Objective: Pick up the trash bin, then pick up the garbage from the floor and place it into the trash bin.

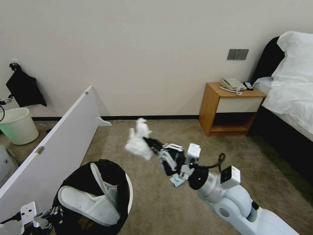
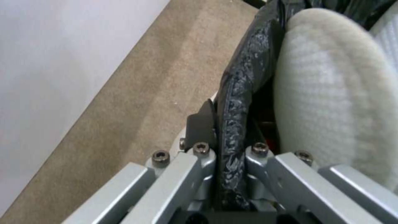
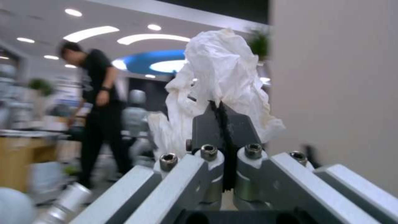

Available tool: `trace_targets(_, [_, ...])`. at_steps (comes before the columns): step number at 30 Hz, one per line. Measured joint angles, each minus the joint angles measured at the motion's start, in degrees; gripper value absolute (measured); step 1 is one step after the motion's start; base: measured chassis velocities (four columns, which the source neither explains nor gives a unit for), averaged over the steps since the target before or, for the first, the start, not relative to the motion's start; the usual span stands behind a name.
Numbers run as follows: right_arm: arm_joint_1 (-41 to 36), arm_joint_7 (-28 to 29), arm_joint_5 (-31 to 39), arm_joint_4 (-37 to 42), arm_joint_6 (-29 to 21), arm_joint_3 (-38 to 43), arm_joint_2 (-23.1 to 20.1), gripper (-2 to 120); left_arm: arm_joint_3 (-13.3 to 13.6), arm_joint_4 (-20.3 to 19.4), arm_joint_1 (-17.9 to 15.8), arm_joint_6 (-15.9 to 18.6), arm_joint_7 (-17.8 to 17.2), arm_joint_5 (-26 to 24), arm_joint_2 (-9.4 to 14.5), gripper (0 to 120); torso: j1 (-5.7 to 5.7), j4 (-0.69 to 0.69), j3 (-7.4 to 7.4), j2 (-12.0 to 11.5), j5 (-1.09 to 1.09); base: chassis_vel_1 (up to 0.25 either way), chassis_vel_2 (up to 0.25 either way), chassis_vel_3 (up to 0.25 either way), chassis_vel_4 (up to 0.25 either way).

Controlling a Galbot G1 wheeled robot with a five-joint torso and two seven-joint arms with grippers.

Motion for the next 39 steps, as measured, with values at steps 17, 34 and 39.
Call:
trace_targets(17, [14.0,9.8,3.8,-5.7,-11.8,-17.6,7.3,0,-0.7,0.0,-1.8,0.0,-0.1,0.2,-0.5,2,0.0,-0.03,0.0,0.0,0.01,0.0,0.0,0.0,0.0])
trace_targets(34, [12.1,13.7,0.9,-6.5,-17.5,-17.8,5.0,0,-0.9,0.0,-1.8,0.0,-0.2,0.1,0.2,2,0.0,-0.03,0.0,0.0,0.02,0.0,0.0,0.0,0.0])
trace_targets(39, [12.0,14.1,0.9,-6.6,-18.6,-17.8,5.2,0,-0.9,0.0,-1.8,0.0,-0.2,0.1,0.2,2,0.0,-0.03,-0.01,0.0,0.02,0.0,0.0,0.0,0.0])
